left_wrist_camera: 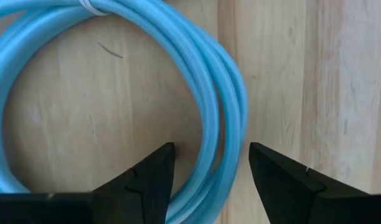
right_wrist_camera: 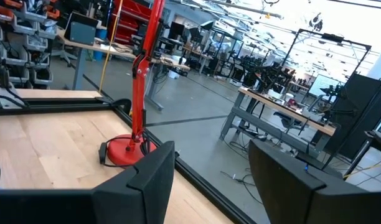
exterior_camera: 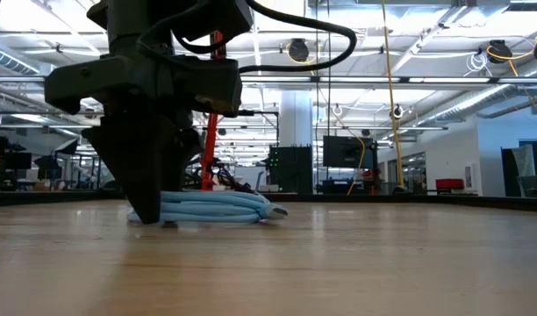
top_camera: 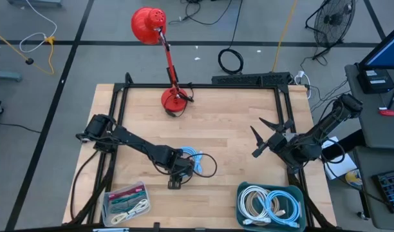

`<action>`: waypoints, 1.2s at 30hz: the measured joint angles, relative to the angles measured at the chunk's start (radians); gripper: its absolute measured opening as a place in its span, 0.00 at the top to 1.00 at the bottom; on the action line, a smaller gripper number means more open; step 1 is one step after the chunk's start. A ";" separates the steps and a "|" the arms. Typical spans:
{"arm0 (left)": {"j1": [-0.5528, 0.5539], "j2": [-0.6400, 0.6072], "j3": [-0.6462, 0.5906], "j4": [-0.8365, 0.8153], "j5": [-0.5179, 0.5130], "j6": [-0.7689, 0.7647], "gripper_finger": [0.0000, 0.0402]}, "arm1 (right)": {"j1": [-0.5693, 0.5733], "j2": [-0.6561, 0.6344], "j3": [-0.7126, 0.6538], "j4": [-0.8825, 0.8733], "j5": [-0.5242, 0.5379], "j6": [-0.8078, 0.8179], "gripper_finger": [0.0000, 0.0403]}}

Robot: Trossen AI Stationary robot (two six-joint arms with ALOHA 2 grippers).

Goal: Pick & Place USB Port
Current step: Put the blue charger cable into the blue bin

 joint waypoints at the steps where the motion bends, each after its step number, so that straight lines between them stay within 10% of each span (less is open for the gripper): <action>1: 0.000 0.000 0.000 0.000 0.000 -0.006 0.47 | 0.000 0.000 0.000 0.000 0.000 0.000 0.51; 13: -0.010 0.000 0.000 -0.008 -0.021 -0.045 0.91 | 0.000 0.000 0.000 0.000 0.000 0.000 0.51; 27: -0.035 -0.188 -0.003 0.043 -0.392 -0.055 0.92 | 0.000 0.000 0.000 0.000 -0.001 0.003 0.51; 36: -0.057 -0.382 -0.002 0.223 -0.864 -0.035 0.92 | -0.067 0.001 -0.022 -0.015 -0.189 0.223 0.51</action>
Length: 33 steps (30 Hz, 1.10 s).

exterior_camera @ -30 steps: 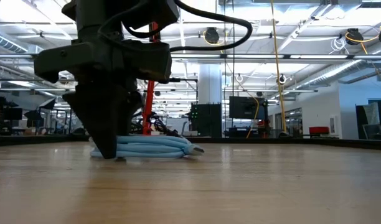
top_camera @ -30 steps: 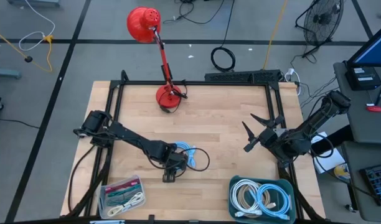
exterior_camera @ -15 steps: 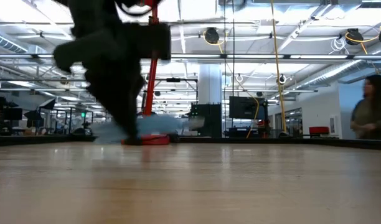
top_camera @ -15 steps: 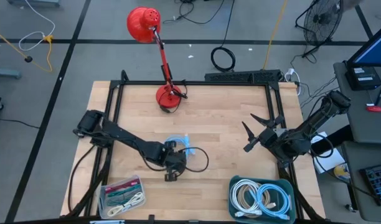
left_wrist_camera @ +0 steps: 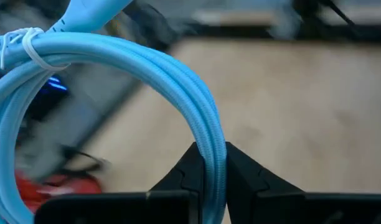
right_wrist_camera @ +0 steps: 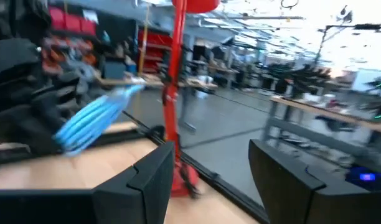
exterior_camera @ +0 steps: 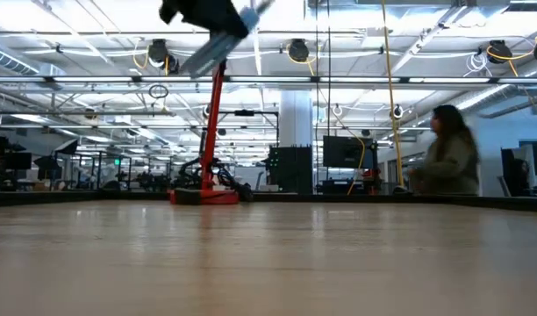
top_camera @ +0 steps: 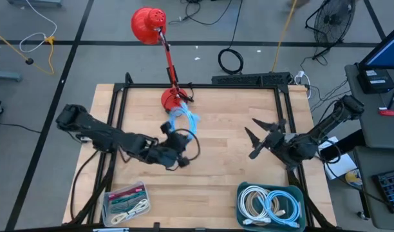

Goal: Pick & Place USB Port
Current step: Put the blue charger cable into the blue bin

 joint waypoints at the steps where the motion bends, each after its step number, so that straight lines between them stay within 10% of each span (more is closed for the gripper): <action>1: -0.004 -0.006 0.000 0.019 -0.059 0.005 0.92 | -0.020 0.000 -0.008 0.000 -0.034 0.037 0.51; 18: 0.035 0.231 0.000 0.267 -0.264 0.227 0.92 | -0.522 0.186 -0.086 -0.007 -0.725 0.657 0.43; 33: 0.052 0.233 0.001 0.388 -0.330 0.356 0.92 | -0.516 0.364 0.040 -0.003 -0.895 0.726 0.26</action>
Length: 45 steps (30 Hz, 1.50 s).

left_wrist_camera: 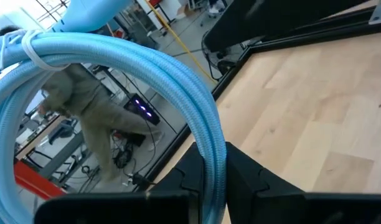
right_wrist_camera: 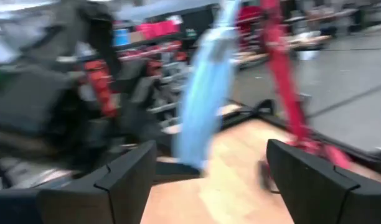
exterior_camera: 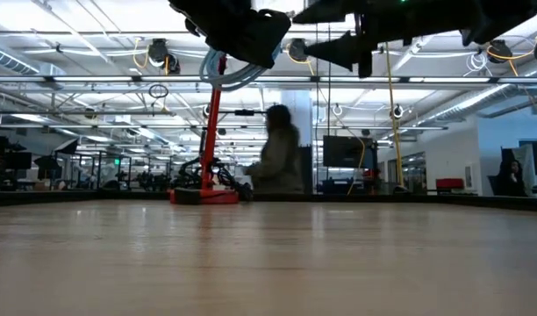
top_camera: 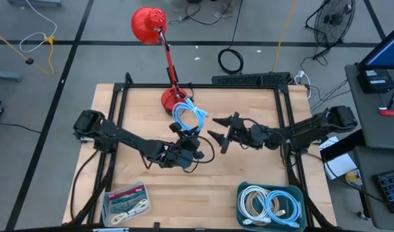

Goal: Pick & Place USB Port
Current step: Put the blue charger cable into the blue bin

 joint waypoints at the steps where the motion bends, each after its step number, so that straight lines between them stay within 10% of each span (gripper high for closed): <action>1: -0.001 0.000 0.000 0.000 -0.001 0.001 0.92 | 0.008 0.002 0.005 0.004 -0.025 -0.001 0.25; 33: -0.032 0.080 0.024 0.248 0.155 0.192 0.92 | 0.025 0.001 0.015 0.019 -0.043 -0.028 0.24; 45: -0.060 0.164 0.136 0.174 -0.083 0.261 0.92 | 0.025 0.001 0.015 0.009 -0.043 -0.029 0.26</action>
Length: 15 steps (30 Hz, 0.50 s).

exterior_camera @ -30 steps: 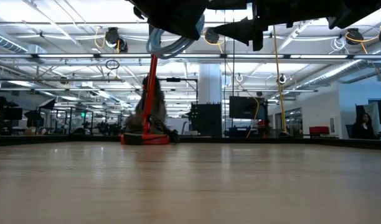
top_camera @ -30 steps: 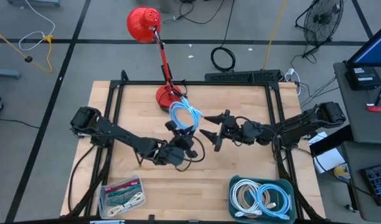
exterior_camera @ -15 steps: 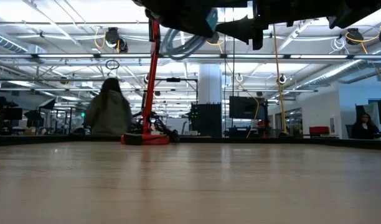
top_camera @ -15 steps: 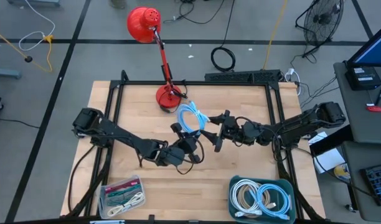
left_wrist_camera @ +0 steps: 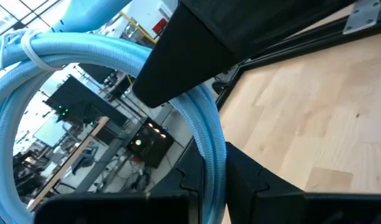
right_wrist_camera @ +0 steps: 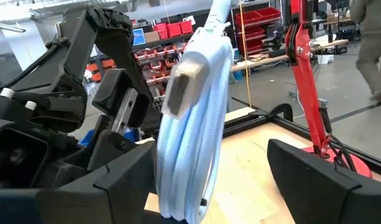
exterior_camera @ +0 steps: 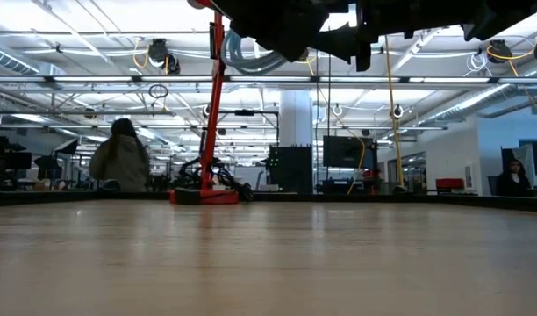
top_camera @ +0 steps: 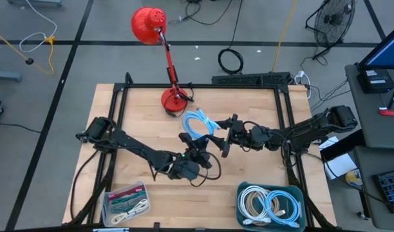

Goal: Pick & Place USB Port
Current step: Put the blue charger cable into the blue bin

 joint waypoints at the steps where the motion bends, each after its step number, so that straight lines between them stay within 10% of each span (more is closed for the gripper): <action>1: -0.001 0.000 0.000 0.004 0.001 0.003 0.92 | 0.000 0.000 0.000 0.001 0.000 0.000 0.27; 15: 0.003 0.000 0.000 0.001 0.057 -0.003 0.85 | 0.001 0.000 0.000 0.000 -0.012 0.002 0.66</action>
